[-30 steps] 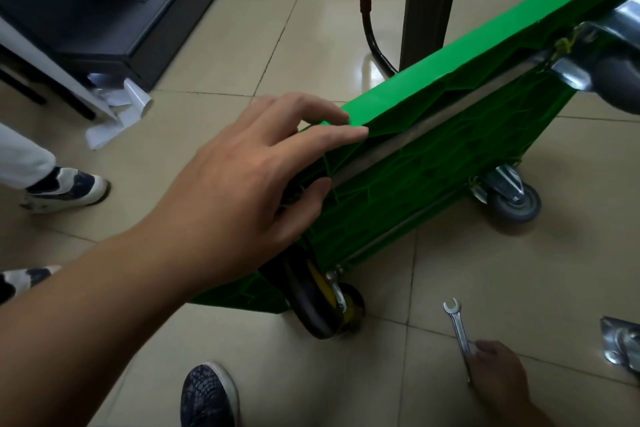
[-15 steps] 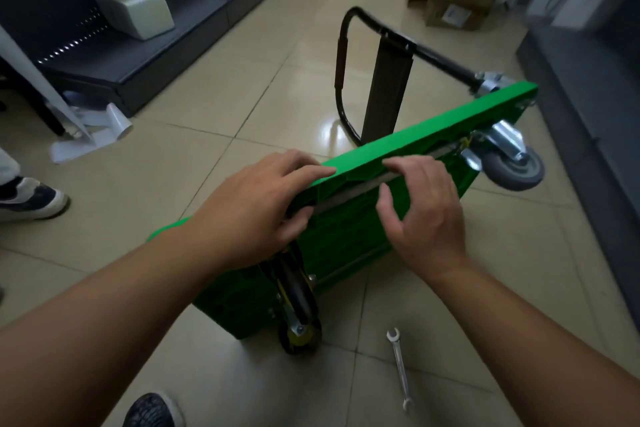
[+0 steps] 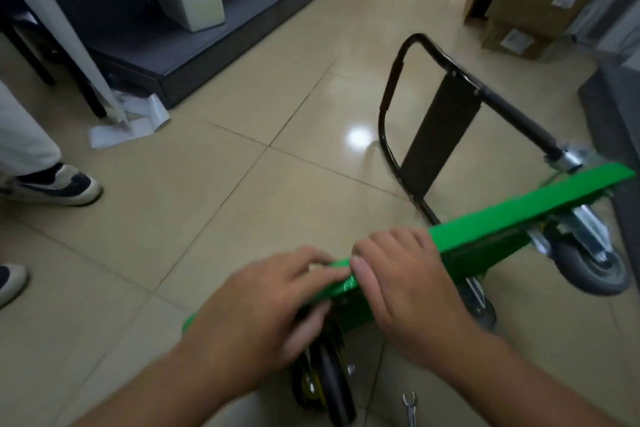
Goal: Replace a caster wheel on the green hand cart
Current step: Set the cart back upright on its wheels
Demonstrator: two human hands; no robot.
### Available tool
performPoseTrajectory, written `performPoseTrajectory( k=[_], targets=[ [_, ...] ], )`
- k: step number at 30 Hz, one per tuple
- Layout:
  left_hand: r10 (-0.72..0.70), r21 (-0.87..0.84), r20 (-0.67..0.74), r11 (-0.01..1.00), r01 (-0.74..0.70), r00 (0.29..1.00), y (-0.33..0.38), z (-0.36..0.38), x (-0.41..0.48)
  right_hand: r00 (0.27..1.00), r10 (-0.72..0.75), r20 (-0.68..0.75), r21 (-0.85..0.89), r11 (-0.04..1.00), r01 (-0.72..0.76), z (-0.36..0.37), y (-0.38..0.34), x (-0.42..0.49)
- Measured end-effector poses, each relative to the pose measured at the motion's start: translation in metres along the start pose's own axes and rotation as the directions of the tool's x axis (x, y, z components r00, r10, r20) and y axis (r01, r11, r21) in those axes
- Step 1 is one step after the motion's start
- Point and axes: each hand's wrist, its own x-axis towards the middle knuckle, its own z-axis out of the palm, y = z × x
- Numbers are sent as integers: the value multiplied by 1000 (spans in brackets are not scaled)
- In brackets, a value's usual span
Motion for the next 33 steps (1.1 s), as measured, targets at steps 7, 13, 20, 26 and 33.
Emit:
performPoseTrajectory(
  k=[7,13,20,26,33],
  targets=[
    [-78,12,214,997,78,974,16,-49,12,993,13,113,-51,999,-8,-30,-2,16],
    [-164,-30,199,984,173,966,31,-185,23,935,263,237,36,960,-279,-164,-83,66],
    [-155,-15,181,987,160,971,21,-384,4,889,326,322,65,929,-364,-332,-174,154],
    [-82,47,181,996,75,980,-5,-461,14,841,437,319,117,862,-493,-375,-199,191],
    [-107,72,237,993,93,966,-24,-487,45,787,529,317,169,785,-596,-351,-197,215]
  ],
)
